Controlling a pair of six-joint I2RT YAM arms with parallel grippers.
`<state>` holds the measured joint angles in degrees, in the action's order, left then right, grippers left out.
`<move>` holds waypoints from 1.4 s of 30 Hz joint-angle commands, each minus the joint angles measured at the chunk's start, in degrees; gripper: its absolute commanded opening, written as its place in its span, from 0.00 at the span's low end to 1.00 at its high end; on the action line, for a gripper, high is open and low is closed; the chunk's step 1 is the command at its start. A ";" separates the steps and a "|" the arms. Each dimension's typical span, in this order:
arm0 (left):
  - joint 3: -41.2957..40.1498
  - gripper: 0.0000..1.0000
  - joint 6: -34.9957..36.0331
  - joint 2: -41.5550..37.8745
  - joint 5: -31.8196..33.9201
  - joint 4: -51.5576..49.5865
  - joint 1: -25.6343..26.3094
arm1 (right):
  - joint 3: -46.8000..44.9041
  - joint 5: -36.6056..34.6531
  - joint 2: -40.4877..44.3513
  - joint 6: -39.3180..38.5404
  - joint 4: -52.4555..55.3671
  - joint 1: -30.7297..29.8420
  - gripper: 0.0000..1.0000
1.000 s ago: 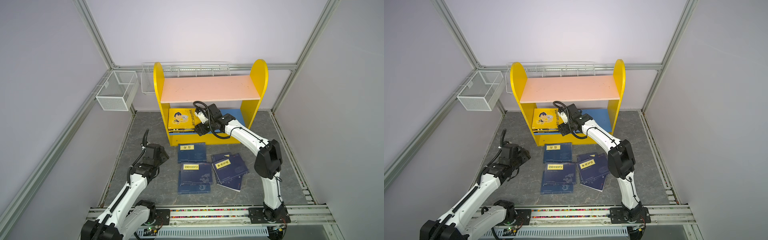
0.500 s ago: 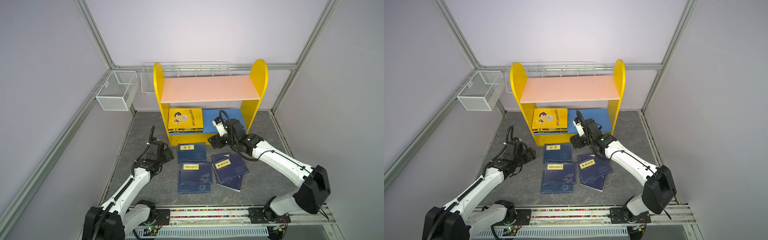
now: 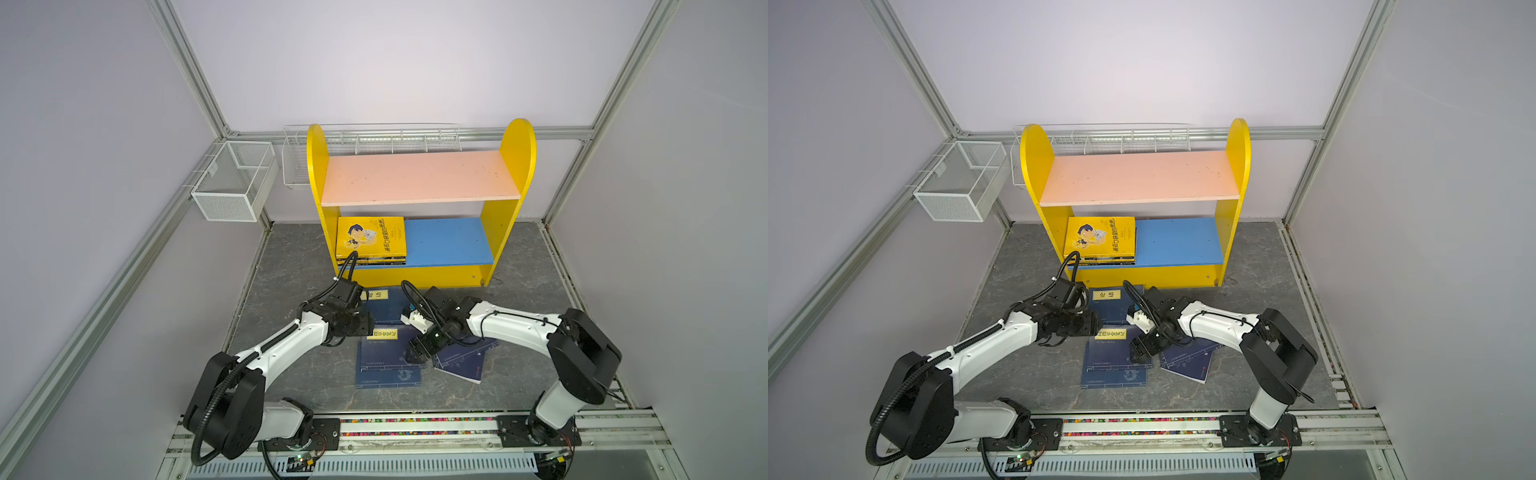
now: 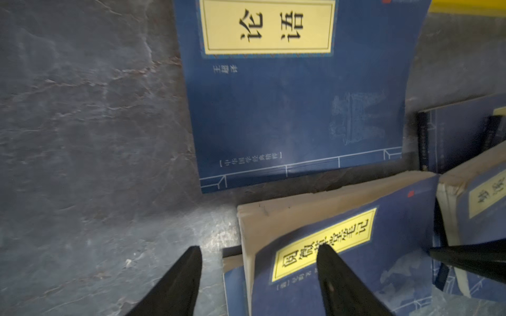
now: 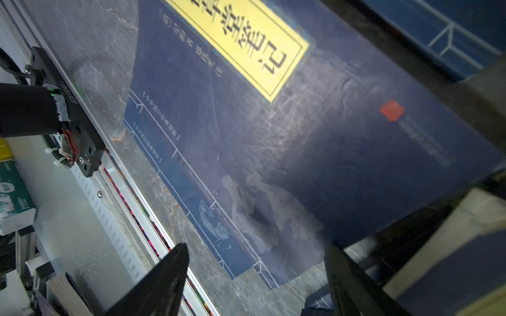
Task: Stacking books/files
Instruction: Pick up the book.
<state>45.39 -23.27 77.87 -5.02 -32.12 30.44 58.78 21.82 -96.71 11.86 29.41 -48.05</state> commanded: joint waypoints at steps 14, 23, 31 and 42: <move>3.84 0.49 1.38 8.71 -1.21 -4.47 0.44 | 2.91 3.58 -8.67 1.50 2.81 4.74 0.79; 4.90 0.27 1.47 11.76 -2.54 -4.62 0.77 | 8.40 6.12 -5.39 1.54 -0.93 4.69 0.72; 5.48 0.24 1.71 11.15 -4.35 -4.71 0.85 | 12.73 6.69 -3.42 2.62 -1.28 5.19 0.53; 7.75 0.46 -2.26 1.67 -16.51 -3.33 -8.41 | 7.41 8.49 4.50 1.61 -5.45 10.75 0.08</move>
<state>52.03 -23.40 83.59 -13.54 -36.97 26.17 68.25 27.14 -95.72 14.92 26.79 -39.79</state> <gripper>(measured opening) 0.442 0.131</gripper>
